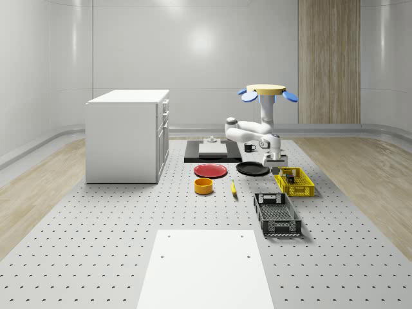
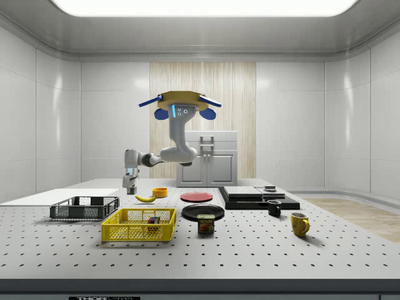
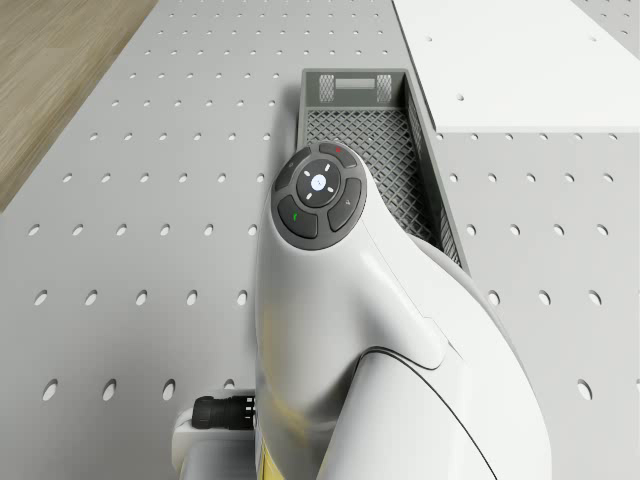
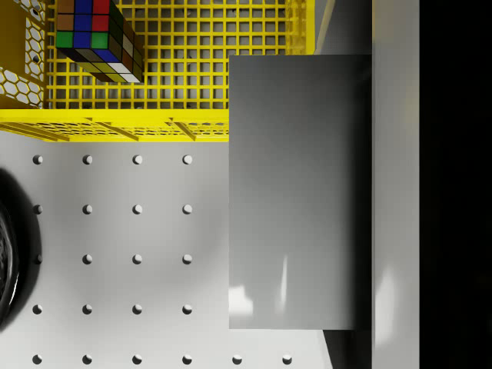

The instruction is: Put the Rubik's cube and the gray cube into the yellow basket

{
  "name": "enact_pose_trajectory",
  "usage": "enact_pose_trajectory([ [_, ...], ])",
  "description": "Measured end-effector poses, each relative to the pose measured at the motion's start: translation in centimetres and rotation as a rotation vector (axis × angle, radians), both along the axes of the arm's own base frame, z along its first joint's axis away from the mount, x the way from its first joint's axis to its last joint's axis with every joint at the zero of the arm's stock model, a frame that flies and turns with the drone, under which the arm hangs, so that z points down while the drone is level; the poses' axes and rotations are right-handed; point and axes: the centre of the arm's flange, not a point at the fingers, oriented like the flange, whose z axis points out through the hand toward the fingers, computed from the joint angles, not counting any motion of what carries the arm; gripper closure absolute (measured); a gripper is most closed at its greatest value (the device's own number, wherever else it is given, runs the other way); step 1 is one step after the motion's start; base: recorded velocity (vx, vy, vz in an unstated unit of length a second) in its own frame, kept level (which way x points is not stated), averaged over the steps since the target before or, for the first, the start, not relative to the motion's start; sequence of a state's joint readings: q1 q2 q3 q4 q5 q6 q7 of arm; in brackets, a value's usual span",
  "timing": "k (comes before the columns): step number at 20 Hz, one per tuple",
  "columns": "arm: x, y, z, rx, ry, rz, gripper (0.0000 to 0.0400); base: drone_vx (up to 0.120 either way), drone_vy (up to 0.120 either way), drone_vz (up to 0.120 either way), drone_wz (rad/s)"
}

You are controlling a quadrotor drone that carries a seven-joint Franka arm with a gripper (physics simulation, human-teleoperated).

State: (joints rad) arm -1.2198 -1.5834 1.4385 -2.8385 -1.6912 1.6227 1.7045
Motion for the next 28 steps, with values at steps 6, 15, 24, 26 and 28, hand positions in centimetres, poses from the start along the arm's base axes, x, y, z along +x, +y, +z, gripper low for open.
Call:
enact_pose_trajectory([
  [6, 0.0, 0.0, 0.0, 0.0, 0.0, 0.0, 0.015, -0.12, 0.12, 0.0, 0.0],
  [15, 0.0, 0.0, 0.0, 0.0, 0.0, 0.0, 0.015, 0.0, 0.12, 0.0, 0.0],
  [24, 0.0, 0.0, 0.0, 0.0, 0.0, 0.0, 0.015, 0.0, 0.12, -0.071, 0.0],
  [26, 0.0, 0.0, 0.0, 0.0, 0.0, 0.0, 0.015, 0.0, 0.12, -0.12, 0.0],
  [28, 0.0, 0.0, 0.0, 0.0, 0.0, 0.0, 0.015, 0.0, 0.02, -0.12, 0.0],
])
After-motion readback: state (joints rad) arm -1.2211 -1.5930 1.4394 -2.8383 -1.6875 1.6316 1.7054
